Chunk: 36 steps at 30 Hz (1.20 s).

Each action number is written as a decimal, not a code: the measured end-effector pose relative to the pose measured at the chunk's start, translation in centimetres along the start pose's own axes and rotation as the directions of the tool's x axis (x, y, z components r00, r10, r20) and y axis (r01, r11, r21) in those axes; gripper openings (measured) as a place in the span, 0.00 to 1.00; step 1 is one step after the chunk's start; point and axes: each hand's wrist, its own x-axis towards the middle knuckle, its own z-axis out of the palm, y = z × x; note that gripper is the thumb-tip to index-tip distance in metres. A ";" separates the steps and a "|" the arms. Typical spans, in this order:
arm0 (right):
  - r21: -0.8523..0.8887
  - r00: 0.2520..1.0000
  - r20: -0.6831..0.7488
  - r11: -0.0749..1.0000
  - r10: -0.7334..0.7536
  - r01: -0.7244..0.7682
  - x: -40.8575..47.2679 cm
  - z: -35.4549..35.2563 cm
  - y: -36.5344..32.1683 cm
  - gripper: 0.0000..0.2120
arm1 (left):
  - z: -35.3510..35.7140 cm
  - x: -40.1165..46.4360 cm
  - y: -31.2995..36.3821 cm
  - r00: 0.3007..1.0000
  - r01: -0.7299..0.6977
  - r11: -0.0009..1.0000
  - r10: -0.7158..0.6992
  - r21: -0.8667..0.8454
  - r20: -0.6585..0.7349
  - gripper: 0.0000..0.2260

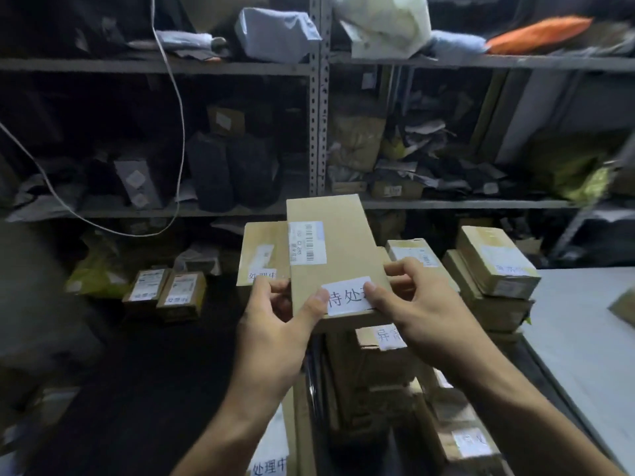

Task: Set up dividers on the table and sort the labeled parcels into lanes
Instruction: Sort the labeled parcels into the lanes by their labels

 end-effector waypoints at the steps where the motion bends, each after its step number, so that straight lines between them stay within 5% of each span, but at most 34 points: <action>1: -0.003 1.000 -0.016 1.000 0.007 -0.007 0.2 -0.8 0.2 0.07 | 1.0 0.2 0.1 1.000 0.004 1.000 -0.004 0.004 0.012 0.14; 12: -0.049 0.991 -0.035 0.991 0.125 -0.127 2.5 -4.8 4.1 0.11 | 7.8 0.9 -1.4 0.995 0.085 0.988 -0.090 0.127 0.035 0.13; 36: -0.060 0.988 0.068 0.989 0.138 -0.134 2.7 -4.4 7.7 0.16 | 8.2 -0.7 -3.7 0.987 0.161 0.975 -0.158 0.156 -0.032 0.17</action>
